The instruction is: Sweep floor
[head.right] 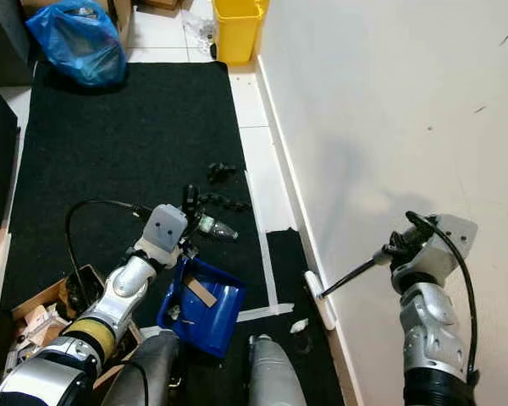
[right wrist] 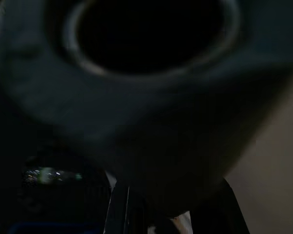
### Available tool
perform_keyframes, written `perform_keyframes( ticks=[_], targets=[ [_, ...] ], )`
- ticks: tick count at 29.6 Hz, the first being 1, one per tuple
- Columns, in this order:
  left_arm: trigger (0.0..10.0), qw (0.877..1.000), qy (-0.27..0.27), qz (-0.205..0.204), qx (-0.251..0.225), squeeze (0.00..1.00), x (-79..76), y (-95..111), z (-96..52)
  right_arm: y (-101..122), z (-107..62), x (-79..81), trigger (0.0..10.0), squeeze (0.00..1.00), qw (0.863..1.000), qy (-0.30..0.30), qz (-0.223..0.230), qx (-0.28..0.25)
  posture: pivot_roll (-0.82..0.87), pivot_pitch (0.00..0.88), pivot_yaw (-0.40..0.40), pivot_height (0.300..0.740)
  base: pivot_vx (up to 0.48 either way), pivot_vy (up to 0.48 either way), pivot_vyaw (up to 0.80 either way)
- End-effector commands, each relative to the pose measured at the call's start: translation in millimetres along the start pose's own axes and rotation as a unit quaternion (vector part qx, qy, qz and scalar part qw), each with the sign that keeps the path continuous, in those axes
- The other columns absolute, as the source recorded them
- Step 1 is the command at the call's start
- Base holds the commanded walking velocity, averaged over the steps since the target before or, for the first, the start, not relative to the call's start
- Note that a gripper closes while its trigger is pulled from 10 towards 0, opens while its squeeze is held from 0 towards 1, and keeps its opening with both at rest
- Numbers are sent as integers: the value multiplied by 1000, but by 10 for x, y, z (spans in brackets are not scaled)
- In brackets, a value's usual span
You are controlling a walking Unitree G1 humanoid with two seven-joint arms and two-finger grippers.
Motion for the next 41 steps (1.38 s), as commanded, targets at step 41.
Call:
perform_keyframes(
  ticks=[41],
  targets=[
    [10000,1000,-23,-1,-11,0,-96,67,79,491,-40,104,10000,0,965,124,224,-60,-38,150,-65,740,0,0,0]
  ],
)
Point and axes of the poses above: a point about 5 cm out from each wrist's last joint towards the gripper, its own z axis pointing out of the wrist towards the gripper, its own y axis along the axis of the wrist's last joint, x = y × z, the point moved 2 cm from there along z, pointing out of the wrist towards the gripper, and after that the axes turned 12 degrees about z, right-handed, at the moved point
